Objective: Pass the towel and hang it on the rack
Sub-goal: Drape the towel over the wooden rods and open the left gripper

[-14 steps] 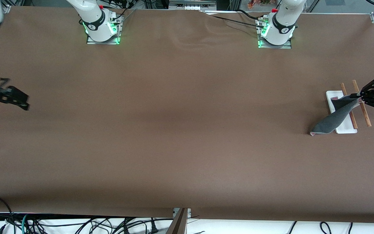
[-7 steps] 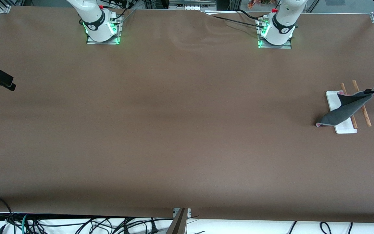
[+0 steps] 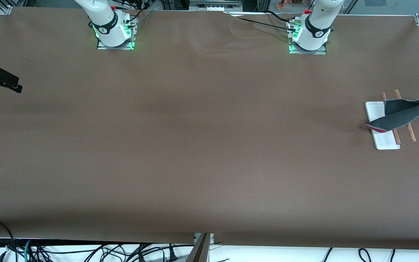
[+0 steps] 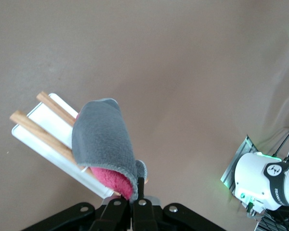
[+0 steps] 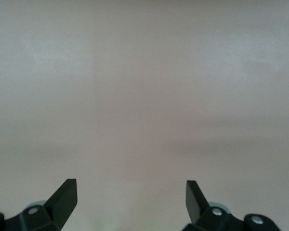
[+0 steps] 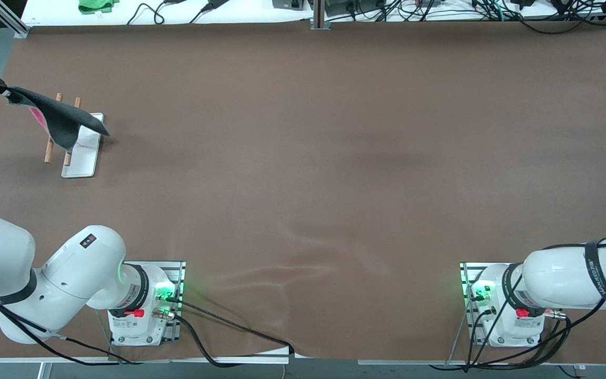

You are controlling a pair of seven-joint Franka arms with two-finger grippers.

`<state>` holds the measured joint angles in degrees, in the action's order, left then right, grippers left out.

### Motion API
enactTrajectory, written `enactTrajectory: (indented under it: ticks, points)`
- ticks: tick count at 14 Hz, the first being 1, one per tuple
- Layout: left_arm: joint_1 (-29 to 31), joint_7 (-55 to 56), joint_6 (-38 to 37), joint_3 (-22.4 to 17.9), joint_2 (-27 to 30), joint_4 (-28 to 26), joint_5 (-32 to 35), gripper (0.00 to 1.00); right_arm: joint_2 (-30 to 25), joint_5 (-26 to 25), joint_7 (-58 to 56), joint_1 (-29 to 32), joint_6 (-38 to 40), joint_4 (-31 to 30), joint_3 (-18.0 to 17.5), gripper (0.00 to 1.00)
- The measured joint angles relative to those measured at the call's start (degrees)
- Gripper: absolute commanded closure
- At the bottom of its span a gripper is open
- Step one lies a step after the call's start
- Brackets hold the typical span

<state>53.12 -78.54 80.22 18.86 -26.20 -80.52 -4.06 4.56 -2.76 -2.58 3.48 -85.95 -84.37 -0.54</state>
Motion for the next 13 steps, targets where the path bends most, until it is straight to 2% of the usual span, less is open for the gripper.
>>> enactTrajectory:
  ticks: [13]
  points:
    - [0.3, -11.07, 0.39, -7.5, -8.0, 5.55, 0.01, 1.0, 0.49, 0.67, -0.7, -1.26, 0.56, -0.76, 0.37, 0.0]
